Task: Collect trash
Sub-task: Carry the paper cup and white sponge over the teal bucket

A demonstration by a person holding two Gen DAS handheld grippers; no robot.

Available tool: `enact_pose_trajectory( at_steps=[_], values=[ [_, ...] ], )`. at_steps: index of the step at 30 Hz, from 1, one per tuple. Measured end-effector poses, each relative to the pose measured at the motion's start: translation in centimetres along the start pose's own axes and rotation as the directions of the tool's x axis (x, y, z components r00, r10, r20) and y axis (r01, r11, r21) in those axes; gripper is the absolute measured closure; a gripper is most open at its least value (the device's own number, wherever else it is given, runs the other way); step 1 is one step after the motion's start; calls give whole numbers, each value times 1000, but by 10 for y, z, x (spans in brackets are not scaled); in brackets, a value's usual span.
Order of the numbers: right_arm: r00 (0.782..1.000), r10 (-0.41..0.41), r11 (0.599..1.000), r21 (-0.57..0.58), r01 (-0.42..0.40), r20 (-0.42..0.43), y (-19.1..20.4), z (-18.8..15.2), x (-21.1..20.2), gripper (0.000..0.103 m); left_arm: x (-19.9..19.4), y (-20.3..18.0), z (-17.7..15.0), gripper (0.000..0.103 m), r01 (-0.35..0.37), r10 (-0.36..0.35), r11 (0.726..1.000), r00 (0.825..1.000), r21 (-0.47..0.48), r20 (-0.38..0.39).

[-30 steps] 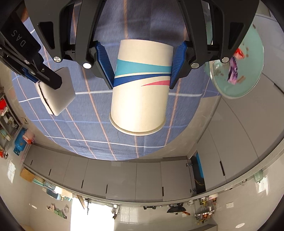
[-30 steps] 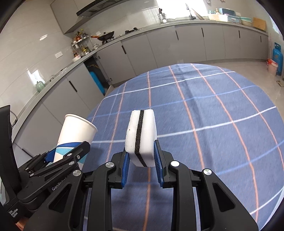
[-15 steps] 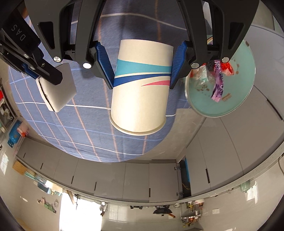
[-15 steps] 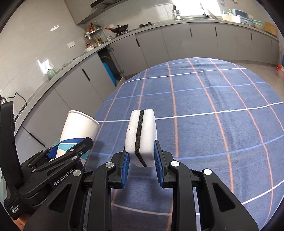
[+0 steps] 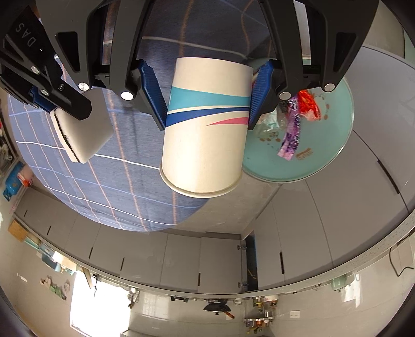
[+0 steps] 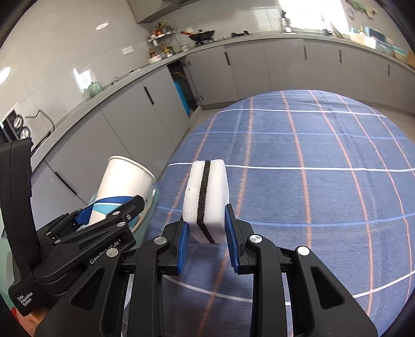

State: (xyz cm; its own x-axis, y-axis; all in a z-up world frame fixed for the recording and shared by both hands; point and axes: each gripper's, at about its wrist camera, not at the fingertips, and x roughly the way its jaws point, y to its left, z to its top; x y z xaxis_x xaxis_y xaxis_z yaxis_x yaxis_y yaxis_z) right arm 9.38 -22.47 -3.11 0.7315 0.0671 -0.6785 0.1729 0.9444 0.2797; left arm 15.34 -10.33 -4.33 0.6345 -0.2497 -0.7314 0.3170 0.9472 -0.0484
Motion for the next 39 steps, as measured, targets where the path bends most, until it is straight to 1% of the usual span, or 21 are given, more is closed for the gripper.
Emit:
enact_pose_trajectory(
  at_steps=[13, 26, 32, 39],
  values=[
    [997, 77, 992, -99, -80, -32, 58, 1, 20, 76, -11, 61, -3, 43, -73, 75, 994, 997, -78, 15],
    [987, 144, 972, -177, -155, -76, 114, 4, 48, 76, -10, 120, -7, 43, -151, 153, 974, 988, -170, 1],
    [983, 159, 968, -178, -174, -94, 128, 7, 61, 76, -6, 139, -8, 43, -172, 173, 966, 985, -194, -10],
    [980, 165, 968, -172, -183, -115, 135, 10, 76, 76, 2, 149, -6, 43, -183, 183, 961, 983, -206, -21]
  ],
)
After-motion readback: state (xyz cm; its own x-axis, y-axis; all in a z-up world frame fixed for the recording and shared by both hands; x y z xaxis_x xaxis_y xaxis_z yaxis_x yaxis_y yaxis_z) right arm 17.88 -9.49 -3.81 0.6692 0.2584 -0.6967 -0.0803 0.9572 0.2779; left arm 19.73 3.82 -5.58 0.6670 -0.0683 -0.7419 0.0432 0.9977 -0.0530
